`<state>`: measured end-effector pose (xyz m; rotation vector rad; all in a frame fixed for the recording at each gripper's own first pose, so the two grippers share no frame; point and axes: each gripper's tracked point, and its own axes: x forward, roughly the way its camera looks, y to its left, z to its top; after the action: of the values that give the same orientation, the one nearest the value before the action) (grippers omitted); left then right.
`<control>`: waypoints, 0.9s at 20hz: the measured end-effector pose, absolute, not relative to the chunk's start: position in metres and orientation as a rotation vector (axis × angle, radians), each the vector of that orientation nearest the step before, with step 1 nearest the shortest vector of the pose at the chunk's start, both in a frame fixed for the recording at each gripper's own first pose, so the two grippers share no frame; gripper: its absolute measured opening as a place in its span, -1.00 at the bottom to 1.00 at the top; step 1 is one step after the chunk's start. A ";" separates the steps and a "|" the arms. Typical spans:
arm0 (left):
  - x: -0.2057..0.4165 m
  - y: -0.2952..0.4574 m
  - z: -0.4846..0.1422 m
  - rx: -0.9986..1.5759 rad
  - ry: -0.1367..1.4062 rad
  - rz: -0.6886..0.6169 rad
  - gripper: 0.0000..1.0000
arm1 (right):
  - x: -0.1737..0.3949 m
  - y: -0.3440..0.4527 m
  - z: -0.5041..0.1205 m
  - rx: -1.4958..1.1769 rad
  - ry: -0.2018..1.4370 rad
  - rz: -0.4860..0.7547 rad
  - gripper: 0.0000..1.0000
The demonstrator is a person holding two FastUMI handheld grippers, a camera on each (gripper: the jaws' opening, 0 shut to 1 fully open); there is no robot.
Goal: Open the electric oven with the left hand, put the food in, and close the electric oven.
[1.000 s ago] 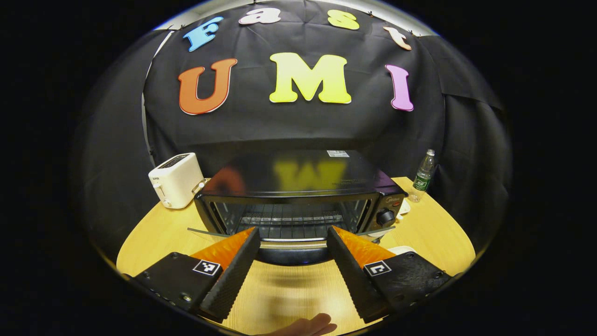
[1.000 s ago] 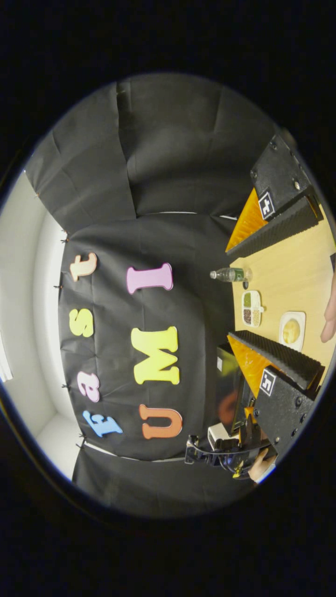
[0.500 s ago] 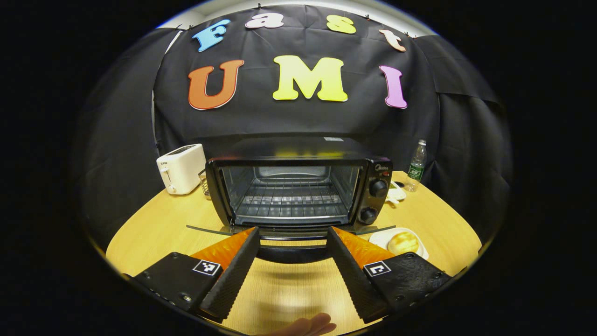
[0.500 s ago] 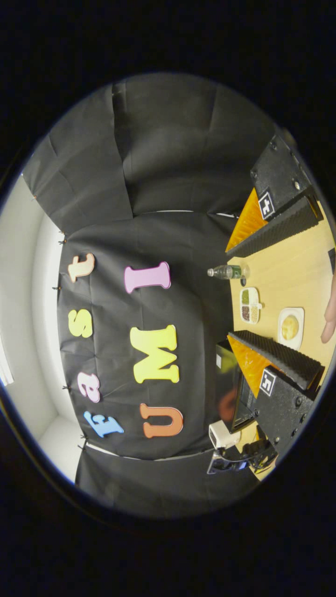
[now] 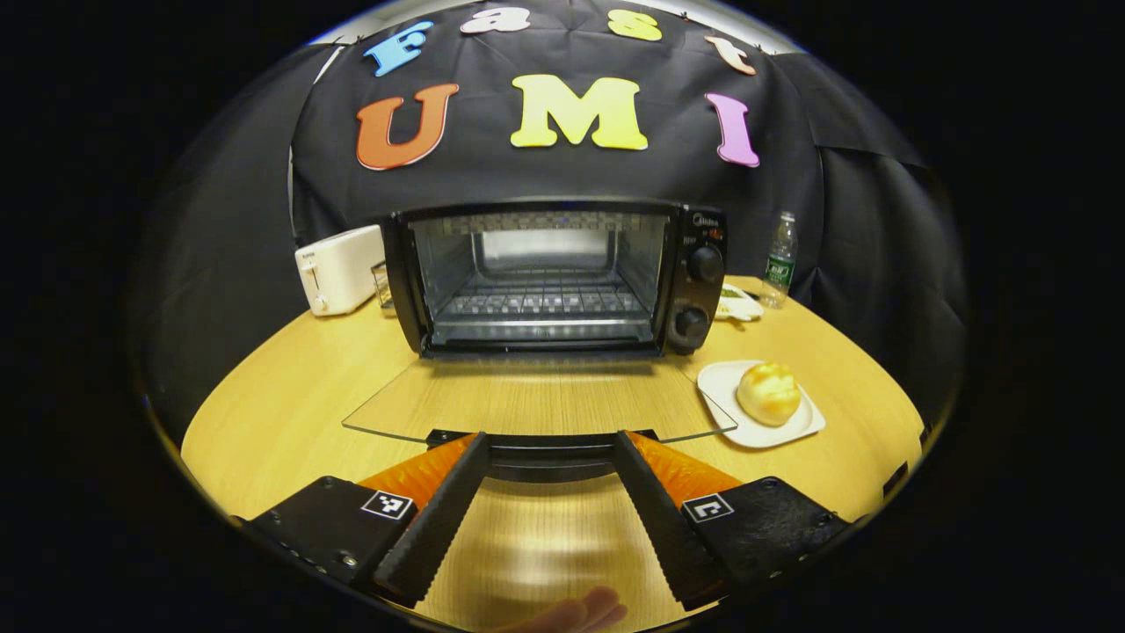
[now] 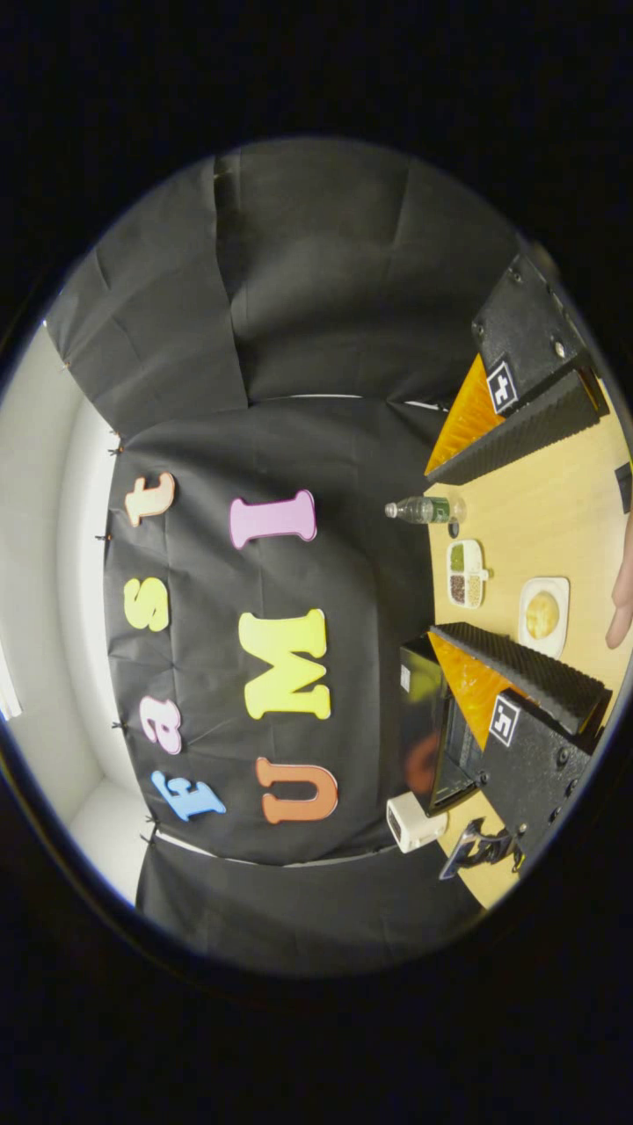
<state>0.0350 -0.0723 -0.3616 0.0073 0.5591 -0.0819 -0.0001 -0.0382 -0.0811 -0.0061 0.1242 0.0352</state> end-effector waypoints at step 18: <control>0.019 -0.058 -0.246 0.044 0.358 -0.104 0.89 | 0.023 -0.016 -0.140 -0.063 0.223 0.047 1.00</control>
<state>0.0191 -0.0584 -0.2464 0.0437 0.3584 -0.1043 0.0226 -0.0159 -0.1397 -0.0628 0.2226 0.0473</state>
